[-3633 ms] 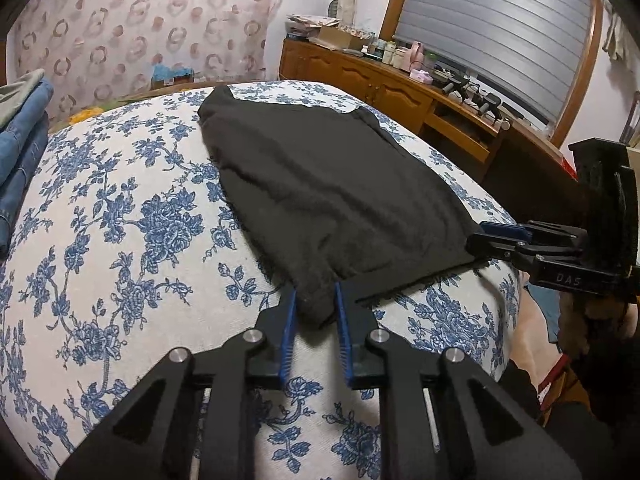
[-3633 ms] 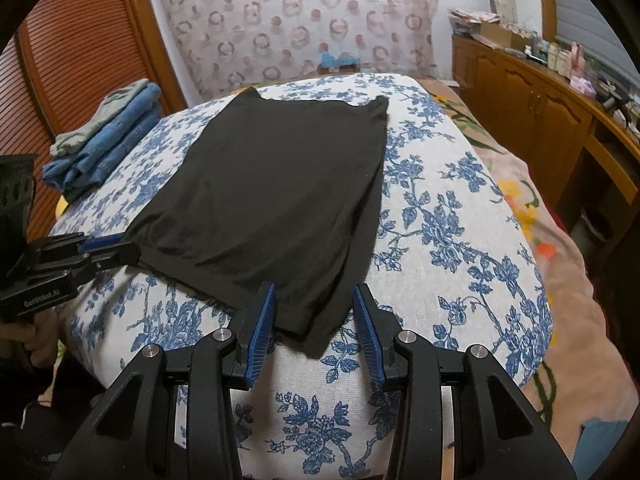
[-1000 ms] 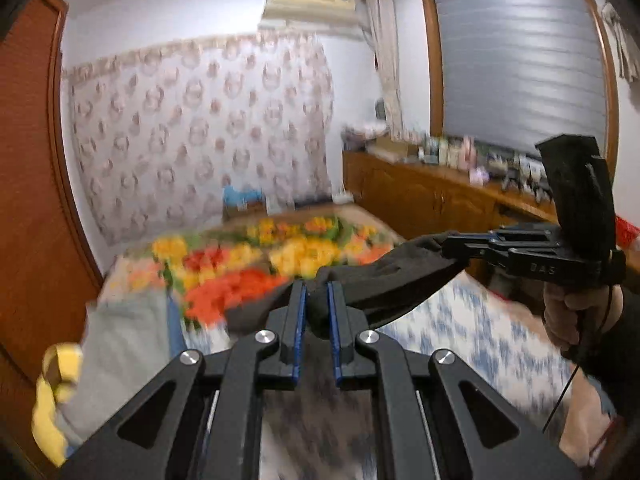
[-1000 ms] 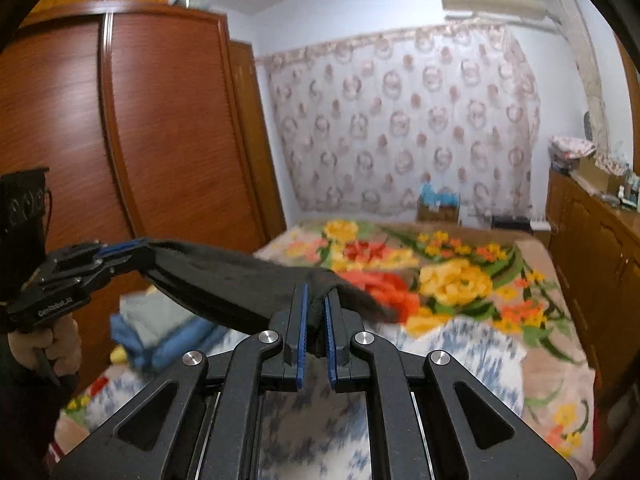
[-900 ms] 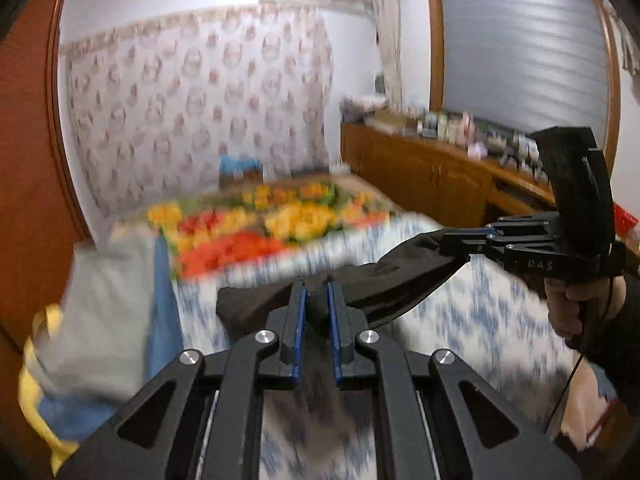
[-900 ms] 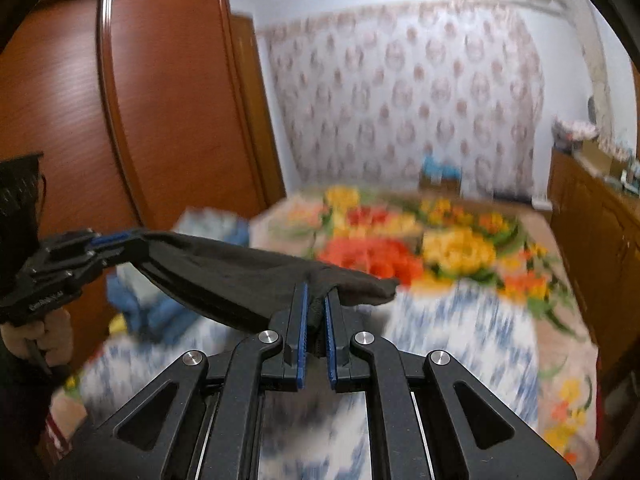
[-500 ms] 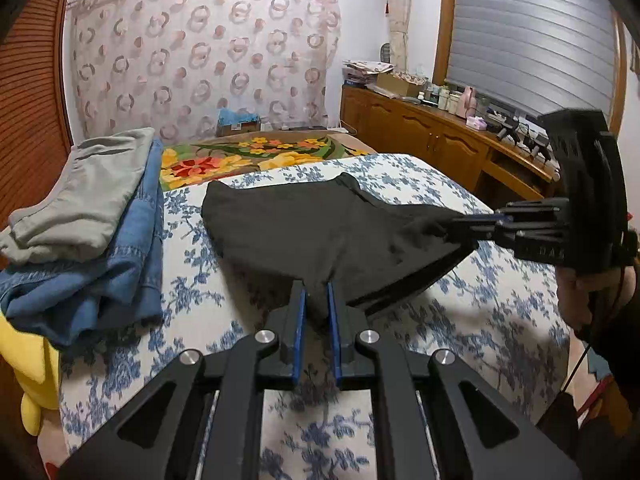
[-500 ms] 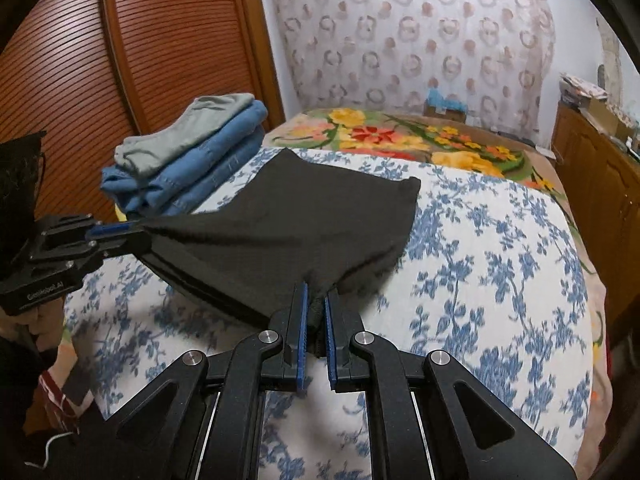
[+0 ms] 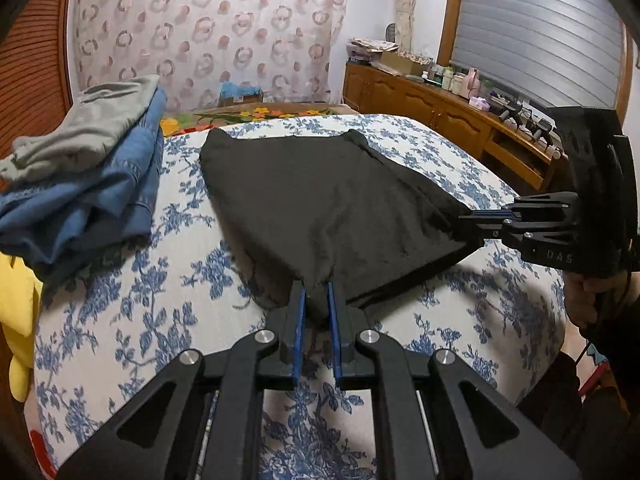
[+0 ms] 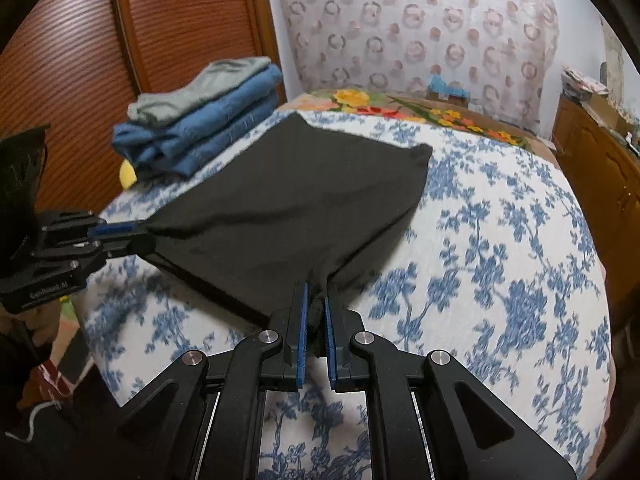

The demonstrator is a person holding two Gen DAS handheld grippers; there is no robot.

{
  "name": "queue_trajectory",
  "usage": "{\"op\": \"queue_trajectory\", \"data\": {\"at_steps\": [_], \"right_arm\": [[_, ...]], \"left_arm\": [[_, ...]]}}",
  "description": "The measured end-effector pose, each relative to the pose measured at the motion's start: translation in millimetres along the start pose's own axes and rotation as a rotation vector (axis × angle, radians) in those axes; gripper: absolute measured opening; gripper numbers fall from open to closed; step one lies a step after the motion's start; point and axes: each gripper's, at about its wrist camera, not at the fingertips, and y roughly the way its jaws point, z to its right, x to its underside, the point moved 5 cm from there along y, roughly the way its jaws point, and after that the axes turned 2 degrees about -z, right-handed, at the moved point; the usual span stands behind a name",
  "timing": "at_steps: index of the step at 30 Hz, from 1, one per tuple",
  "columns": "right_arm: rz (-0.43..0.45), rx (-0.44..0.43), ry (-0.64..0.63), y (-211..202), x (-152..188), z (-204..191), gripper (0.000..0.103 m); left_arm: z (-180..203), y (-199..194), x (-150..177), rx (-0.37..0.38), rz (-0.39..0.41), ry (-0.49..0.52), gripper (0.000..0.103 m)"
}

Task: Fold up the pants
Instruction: 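Lower the shorts with both grippers, folding them over onto the sheet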

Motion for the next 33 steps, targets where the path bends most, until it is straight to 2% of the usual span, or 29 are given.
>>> {"op": "queue_trajectory", "data": {"at_steps": [8,19,33], "right_arm": [[-0.003,-0.016,0.034,-4,13,5,0.005],[0.047,-0.031,0.056,-31,15,2,0.005],[0.135,-0.017,0.003,-70,-8,-17,0.005]], "left_arm": [[10,-15,3,0.026,0.026,0.005,0.008],[22,-41,-7,0.037,0.08,0.031,0.008],[21,-81,-32,0.022,0.183,0.043,0.008]]}}
